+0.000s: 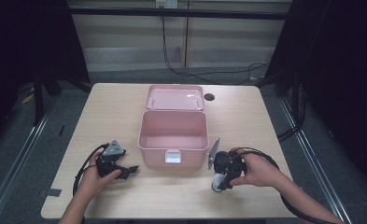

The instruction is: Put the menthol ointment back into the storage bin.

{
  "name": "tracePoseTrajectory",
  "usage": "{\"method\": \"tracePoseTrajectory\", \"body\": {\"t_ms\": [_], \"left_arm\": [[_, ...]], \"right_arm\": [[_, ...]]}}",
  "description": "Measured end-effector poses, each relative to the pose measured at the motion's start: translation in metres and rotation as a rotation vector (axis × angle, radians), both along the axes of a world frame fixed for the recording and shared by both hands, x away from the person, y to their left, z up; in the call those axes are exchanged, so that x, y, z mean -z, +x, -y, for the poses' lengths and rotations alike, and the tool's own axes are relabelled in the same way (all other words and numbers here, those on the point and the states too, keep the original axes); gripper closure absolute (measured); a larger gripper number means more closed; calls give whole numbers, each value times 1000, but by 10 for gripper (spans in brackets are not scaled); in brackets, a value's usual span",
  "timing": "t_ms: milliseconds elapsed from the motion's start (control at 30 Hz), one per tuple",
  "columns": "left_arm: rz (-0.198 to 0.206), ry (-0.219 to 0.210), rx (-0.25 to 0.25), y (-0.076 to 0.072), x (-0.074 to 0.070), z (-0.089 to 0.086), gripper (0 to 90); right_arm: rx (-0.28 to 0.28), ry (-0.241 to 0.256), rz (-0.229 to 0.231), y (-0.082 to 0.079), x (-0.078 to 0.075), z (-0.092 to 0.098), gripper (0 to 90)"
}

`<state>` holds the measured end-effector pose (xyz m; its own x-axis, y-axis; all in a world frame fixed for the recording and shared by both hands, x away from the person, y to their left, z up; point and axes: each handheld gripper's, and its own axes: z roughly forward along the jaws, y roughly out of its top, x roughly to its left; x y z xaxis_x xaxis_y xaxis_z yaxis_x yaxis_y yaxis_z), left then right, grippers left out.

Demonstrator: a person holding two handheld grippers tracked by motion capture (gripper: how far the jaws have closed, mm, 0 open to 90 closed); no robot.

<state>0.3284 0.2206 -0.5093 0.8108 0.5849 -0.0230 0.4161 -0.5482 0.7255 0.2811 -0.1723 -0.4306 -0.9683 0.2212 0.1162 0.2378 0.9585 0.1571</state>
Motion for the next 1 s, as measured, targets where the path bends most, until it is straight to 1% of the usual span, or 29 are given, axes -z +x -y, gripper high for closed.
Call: {"method": "tracePoseTrajectory", "body": {"t_ms": [33, 67, 100, 167, 267, 333, 600, 633, 667, 700, 800, 867, 1000], "left_arm": [[0, 0, 0, 0, 0, 0, 145], [0, 0, 0, 0, 0, 0, 145], [0, 0, 0, 0, 0, 0, 145], [0, 0, 0, 0, 0, 0, 145], [0, 0, 0, 0, 0, 0, 145], [0, 0, 0, 0, 0, 0, 146], [0, 0, 0, 0, 0, 0, 145], [0, 0, 0, 0, 0, 0, 145], [0, 0, 0, 0, 0, 0, 145], [0, 0, 0, 0, 0, 0, 145], [0, 0, 0, 0, 0, 0, 145], [0, 0, 0, 0, 0, 0, 145], [0, 0, 0, 0, 0, 0, 145]], "right_arm": [[1, -5, -2, 1, -1, 0, 504], [22, -13, -7, 0, -3, 0, 504], [31, -11, -11, 0, -5, 0, 504], [36, -23, -22, 1, -8, 0, 504], [40, -29, -25, 2, -14, 2, 504], [66, -35, -31, 3, -19, 2, 504], [141, -26, -36, 12, -41, 7, 505], [149, -27, -39, 13, -43, 7, 505], [148, -21, -32, 15, -45, 8, 505], [164, -26, -40, 16, -48, 8, 505], [164, -25, -36, 20, -54, 10, 505], [173, -40, -37, 22, -59, 10, 505], [167, -48, -26, 26, -67, 11, 505]]}}
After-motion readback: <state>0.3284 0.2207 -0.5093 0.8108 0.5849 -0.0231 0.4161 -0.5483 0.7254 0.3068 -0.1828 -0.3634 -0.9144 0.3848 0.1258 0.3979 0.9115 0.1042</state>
